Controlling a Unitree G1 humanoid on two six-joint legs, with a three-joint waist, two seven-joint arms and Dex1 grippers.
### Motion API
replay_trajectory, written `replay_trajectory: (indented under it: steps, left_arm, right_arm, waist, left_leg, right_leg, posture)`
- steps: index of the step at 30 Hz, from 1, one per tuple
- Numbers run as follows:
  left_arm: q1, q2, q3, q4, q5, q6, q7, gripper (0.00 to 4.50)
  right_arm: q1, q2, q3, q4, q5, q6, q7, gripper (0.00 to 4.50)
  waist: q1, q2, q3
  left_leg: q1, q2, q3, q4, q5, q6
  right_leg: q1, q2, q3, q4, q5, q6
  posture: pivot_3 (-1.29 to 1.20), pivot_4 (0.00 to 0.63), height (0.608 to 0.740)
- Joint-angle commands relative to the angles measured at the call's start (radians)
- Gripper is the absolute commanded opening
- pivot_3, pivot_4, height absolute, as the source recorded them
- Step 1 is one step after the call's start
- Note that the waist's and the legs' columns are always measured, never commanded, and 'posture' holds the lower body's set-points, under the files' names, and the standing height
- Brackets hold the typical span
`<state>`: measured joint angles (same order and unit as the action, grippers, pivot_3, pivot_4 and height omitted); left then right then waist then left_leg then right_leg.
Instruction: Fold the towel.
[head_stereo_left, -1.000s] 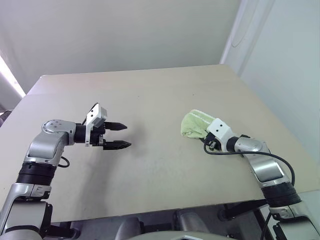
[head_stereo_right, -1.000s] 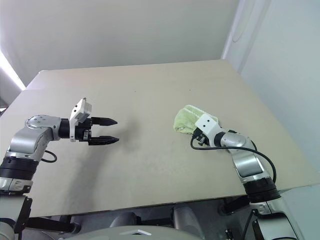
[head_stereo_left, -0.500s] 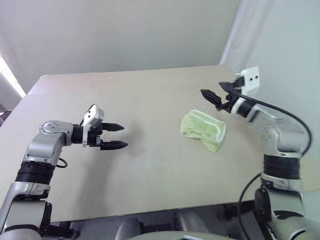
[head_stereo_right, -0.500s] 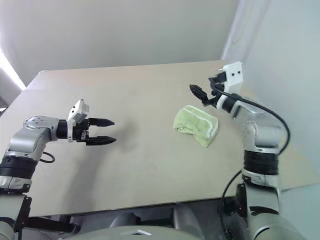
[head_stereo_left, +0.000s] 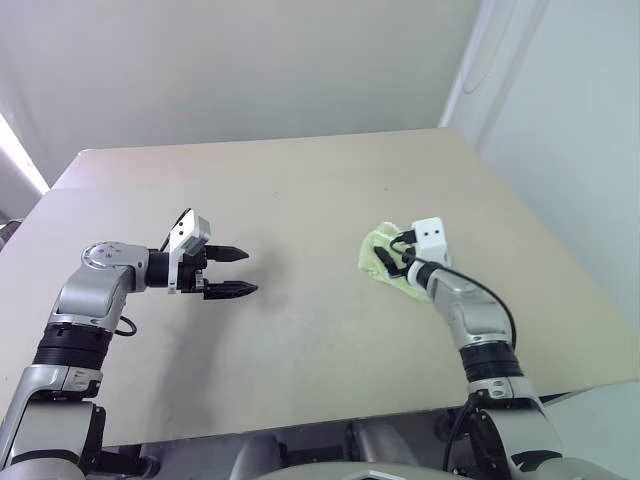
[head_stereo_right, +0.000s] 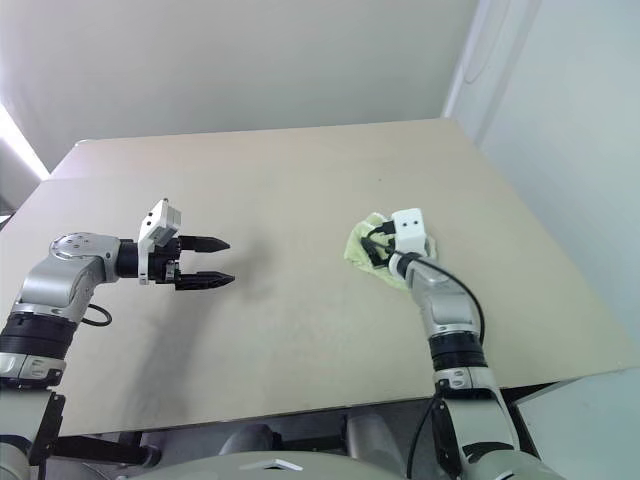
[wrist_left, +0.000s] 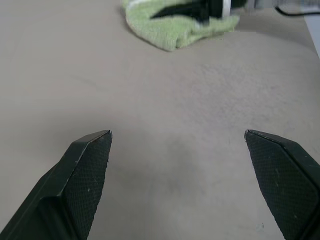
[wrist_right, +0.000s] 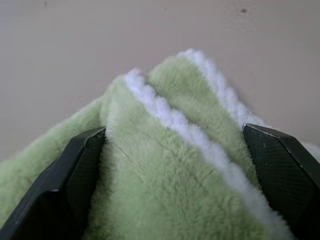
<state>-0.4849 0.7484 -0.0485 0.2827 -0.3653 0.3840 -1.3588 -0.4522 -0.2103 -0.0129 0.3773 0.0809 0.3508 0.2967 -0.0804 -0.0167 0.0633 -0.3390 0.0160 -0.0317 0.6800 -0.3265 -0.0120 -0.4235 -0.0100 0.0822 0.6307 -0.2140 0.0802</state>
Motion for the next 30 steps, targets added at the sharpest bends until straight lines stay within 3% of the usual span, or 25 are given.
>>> replay_trajectory:
  steps: [1,5,9,15,19,25,30]
  left_arm:
    - [-0.024,0.01,0.027,-0.02,-0.01,-0.002,0.003,4.5]
    - [-0.023,0.01,0.028,-0.026,-0.013,0.003,0.005,4.5]
    - [-0.021,0.012,0.029,-0.04,-0.013,0.012,0.015,4.5]
    - [-0.023,0.013,0.035,-0.092,-0.029,0.064,0.04,4.5]
    - [-0.042,0.018,0.062,-0.087,-0.054,0.098,0.053,4.5]
    - [-0.034,0.037,0.101,-0.084,-0.071,0.124,0.073,4.5]
    - [0.031,0.068,0.125,-0.152,-0.089,0.158,0.092,4.5]
  right_arm:
    - [0.007,-0.001,0.021,0.093,-0.05,-0.044,-0.04,4.42]
    - [-0.017,-0.039,-0.001,0.078,-0.046,-0.077,-0.03,4.42]
    - [-0.041,-0.104,-0.075,-0.087,0.035,-0.035,0.029,4.42]
    - [-0.032,-0.225,-0.187,-0.472,0.377,0.283,0.256,4.42]
    - [0.037,-0.336,-0.179,-0.644,0.551,0.468,0.402,4.42]
    - [0.212,-0.521,-0.065,-0.721,0.54,0.471,0.586,4.42]
    - [0.249,-0.553,-0.035,-0.695,0.505,0.412,0.625,4.42]
  waist:
    - [-0.004,0.0,0.0]
    - [-0.009,-0.001,-0.001]
    - [-0.009,0.0,0.0]
    - [-0.017,0.001,0.001]
    - [-0.015,0.002,0.001]
    - [-0.001,0.001,0.001]
    - [0.005,0.0,0.002]
  left_leg:
    - [0.001,0.0,0.0,0.0,0.0,0.0]
    - [0.002,0.0,-0.001,0.001,0.0,0.0]
    - [0.0,-0.001,-0.002,0.002,0.0,0.0]
    - [-0.002,-0.001,-0.002,-0.001,0.0,0.0]
    - [0.0,0.0,-0.002,-0.003,0.0,0.0]
    - [-0.001,-0.001,0.0,-0.001,0.0,0.0]
    - [0.0,0.0,0.001,-0.001,0.0,0.0]
  right_leg:
    - [0.001,0.0,0.0,0.0,0.0,0.0]
    - [0.004,0.0,0.0,0.0,0.0,0.0]
    - [0.003,-0.001,0.0,0.0,0.0,0.0]
    - [-0.001,0.0,0.0,0.0,0.001,0.002]
    - [-0.001,0.001,-0.001,0.0,0.0,0.001]
    - [-0.001,0.0,0.001,-0.001,-0.001,0.0]
    - [-0.001,0.0,0.001,-0.001,-0.001,0.0]
  posture:
    - [0.0,0.0,0.712]
    - [0.0,0.0,0.712]
    - [0.0,0.0,0.712]
    - [0.0,0.0,0.712]
    - [0.0,0.0,0.712]
    - [0.0,0.0,0.712]
    - [0.0,0.0,0.712]
